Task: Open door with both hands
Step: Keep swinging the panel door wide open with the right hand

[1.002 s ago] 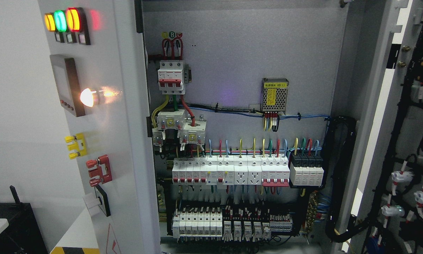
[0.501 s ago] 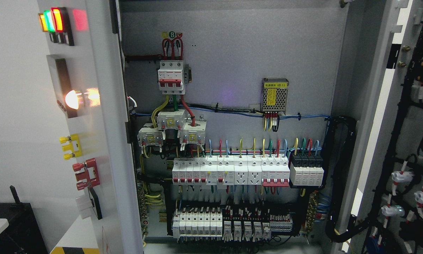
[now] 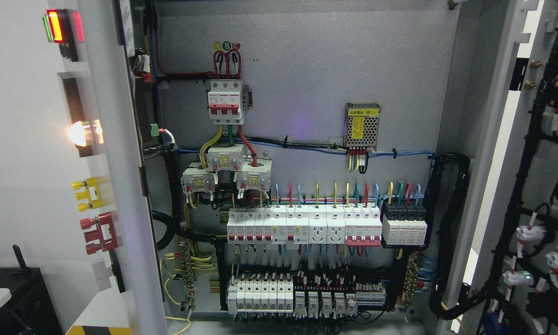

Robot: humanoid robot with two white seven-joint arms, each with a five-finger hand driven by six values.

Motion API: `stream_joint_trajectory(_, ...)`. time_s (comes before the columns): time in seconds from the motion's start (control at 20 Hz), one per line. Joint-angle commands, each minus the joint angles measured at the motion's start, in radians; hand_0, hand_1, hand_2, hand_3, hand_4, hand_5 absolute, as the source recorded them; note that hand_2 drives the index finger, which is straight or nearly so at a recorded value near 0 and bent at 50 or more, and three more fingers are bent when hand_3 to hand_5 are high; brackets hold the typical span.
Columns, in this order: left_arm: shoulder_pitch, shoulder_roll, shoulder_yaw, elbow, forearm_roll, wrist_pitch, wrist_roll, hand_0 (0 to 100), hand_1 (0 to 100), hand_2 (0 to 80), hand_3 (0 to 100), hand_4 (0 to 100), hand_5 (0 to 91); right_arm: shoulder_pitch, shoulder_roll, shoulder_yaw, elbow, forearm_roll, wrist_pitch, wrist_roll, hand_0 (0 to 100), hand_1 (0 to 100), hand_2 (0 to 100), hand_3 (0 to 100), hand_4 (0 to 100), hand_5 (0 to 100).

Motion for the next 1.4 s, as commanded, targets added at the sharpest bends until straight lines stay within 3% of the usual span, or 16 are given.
stream_joint_trajectory(0.0, 0.003, 0.000, 0.001, -0.009, 0.000, 0.001, 0.000, 0, 0, 0.0, 0, 0, 0.0, 0.004, 0.014, 0.050, -0.016, 0.002, 0.001, -0.004, 38, 0, 0, 0, 0, 0)
stream_joint_trajectory(0.7, 0.002, 0.000, -0.001, -0.009, 0.000, 0.001, 0.000, 0, 0, 0.0, 0, 0, 0.0, -0.006, 0.020, 0.074, -0.016, 0.030, 0.021, -0.015, 38, 0, 0, 0, 0, 0)
stream_joint_trajectory(1.35, 0.002, -0.001, 0.001, -0.009, 0.000, 0.001, 0.000, 0, 0, 0.0, 0, 0, 0.0, -0.010, 0.092, 0.088, -0.015, 0.105, 0.051, -0.018, 38, 0, 0, 0, 0, 0)
